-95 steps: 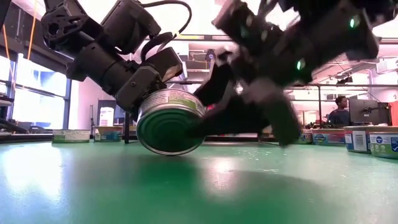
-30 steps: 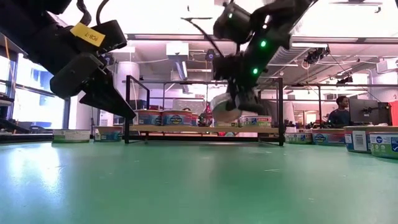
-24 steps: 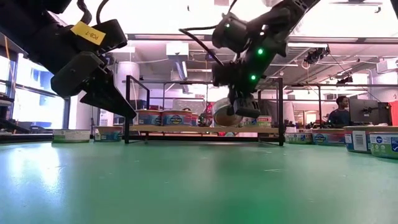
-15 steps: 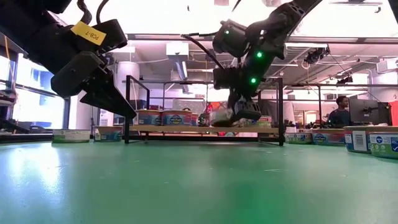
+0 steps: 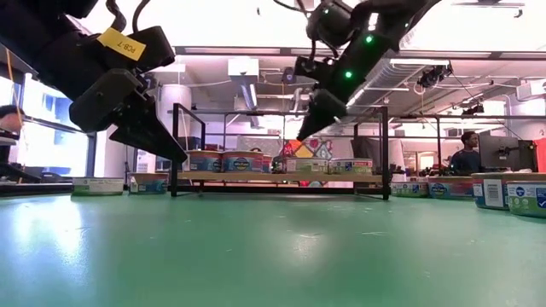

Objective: Stack canned seafood by type on shelf
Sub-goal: Put the green white tuna can on the shelf

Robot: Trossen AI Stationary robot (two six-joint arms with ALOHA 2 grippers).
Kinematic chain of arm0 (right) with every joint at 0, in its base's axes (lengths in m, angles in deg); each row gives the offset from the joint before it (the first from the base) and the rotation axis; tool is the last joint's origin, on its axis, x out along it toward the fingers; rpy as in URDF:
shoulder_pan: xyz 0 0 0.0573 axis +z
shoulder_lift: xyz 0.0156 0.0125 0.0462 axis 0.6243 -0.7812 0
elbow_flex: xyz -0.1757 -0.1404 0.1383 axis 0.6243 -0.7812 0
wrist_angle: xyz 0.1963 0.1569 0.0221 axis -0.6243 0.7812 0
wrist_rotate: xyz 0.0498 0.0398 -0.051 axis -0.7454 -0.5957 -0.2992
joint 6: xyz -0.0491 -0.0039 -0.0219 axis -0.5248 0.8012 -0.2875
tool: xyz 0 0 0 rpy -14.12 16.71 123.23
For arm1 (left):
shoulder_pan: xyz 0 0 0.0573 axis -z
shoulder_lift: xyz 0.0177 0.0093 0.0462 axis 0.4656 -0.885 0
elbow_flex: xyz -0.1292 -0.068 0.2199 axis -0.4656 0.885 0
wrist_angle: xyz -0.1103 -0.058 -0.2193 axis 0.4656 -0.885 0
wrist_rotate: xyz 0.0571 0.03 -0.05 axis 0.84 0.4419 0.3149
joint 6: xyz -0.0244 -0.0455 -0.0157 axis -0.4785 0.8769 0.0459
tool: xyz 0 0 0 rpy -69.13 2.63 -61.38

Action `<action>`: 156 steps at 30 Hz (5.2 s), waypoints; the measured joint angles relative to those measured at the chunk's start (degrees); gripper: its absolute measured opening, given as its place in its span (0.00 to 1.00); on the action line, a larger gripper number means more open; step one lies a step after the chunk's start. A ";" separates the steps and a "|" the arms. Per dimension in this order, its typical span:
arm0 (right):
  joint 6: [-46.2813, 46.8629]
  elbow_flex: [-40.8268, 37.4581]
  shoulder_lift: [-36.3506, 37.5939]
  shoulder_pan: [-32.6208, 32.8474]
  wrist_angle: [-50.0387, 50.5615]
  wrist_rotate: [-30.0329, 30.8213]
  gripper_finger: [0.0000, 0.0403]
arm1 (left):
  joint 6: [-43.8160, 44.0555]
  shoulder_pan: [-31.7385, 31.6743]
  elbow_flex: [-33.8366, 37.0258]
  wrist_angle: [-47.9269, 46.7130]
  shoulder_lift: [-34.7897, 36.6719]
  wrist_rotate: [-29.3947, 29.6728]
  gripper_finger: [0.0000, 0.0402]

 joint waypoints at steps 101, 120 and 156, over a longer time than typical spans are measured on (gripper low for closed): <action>63.84 -0.06 -2.90 51.30 33.91 38.13 0.00 | 17.72 -35.27 5.36 -41.61 18.10 -25.71 0.00; 63.98 -0.06 -2.88 51.64 33.31 37.83 0.00 | 6.84 -7.34 3.60 35.99 -1.22 -23.92 0.00; 18.12 -11.65 -5.90 37.07 -22.56 13.37 0.56 | 20.96 -1.45 13.61 13.74 5.04 -8.79 0.00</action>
